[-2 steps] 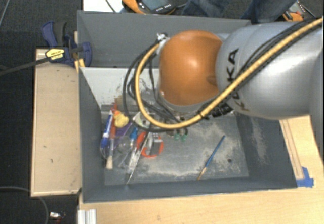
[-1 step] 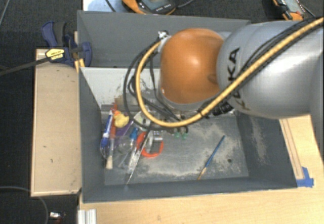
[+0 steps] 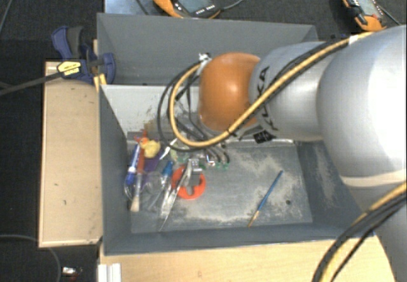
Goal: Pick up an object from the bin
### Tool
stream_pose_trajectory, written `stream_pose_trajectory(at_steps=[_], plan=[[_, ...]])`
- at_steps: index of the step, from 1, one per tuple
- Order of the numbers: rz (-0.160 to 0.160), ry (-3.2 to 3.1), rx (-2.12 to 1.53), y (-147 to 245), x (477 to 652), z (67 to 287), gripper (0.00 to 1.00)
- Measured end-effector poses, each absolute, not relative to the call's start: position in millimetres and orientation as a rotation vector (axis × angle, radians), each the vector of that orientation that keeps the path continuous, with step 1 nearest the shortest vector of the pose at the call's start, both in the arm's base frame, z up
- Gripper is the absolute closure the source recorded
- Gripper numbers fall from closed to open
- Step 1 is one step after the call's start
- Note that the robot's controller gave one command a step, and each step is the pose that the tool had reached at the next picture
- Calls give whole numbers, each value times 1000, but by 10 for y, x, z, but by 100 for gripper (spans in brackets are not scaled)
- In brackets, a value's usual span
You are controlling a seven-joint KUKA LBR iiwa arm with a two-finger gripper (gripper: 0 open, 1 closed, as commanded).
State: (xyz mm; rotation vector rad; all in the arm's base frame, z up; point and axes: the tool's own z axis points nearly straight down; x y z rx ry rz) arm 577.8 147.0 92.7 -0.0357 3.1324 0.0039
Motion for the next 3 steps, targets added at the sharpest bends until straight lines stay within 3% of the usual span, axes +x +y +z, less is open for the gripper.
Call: stream_pose_trajectory(at_steps=[1,3], plan=[[12,3123,-73,1369,5910,727,0],[14,3122,-67,1378,5913,729,0]])
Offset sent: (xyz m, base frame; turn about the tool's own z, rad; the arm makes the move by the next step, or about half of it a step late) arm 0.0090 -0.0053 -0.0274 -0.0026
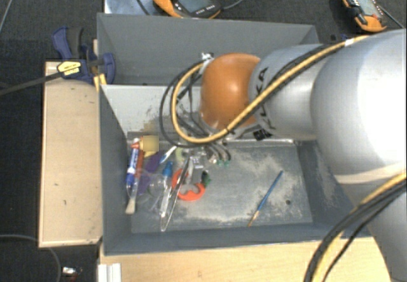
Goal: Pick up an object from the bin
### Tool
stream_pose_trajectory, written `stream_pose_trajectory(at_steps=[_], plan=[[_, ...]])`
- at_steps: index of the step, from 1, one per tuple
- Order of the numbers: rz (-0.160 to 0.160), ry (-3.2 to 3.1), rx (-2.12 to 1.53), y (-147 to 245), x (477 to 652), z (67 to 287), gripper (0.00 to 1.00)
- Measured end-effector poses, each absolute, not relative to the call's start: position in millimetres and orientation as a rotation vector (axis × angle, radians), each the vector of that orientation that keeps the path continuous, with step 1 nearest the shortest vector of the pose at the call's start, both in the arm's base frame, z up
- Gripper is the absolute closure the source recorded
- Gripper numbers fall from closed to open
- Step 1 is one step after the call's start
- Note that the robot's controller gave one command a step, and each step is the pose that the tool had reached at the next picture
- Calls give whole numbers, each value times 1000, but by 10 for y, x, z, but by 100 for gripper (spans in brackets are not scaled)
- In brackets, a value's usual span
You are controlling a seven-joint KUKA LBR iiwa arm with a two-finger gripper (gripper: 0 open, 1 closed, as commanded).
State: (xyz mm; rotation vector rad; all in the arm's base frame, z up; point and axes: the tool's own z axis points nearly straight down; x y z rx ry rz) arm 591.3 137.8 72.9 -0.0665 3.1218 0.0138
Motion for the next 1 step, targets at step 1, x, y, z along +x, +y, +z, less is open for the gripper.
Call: stream_pose_trajectory(at_steps=[1], plan=[[16,3127,-52,1434,5899,719,100]])
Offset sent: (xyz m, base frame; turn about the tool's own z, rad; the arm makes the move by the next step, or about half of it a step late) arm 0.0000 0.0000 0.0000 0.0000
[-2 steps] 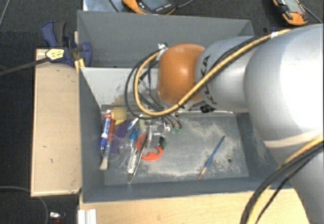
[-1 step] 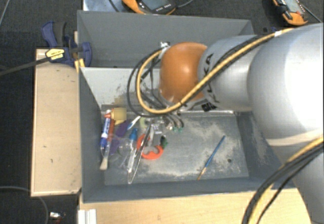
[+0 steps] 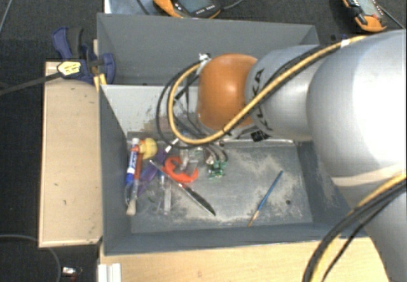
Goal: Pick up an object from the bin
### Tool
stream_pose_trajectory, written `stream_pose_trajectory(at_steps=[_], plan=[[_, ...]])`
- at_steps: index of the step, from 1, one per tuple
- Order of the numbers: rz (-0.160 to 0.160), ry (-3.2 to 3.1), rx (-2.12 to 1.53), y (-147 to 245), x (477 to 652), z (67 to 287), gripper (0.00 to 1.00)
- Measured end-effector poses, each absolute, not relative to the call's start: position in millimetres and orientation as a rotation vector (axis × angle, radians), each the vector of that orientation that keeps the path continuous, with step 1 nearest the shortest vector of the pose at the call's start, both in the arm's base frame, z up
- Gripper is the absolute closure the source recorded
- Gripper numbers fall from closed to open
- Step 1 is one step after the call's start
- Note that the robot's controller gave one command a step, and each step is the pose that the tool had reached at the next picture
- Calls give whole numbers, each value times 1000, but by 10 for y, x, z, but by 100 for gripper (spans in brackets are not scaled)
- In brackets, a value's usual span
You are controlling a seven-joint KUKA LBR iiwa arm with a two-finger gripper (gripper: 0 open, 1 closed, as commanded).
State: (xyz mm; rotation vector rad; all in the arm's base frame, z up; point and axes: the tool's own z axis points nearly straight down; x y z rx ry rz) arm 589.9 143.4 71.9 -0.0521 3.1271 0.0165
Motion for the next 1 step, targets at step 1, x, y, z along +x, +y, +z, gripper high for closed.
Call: stream_pose_trajectory(at_steps=[1], plan=[[17,3127,-50,1434,5899,722,100]])
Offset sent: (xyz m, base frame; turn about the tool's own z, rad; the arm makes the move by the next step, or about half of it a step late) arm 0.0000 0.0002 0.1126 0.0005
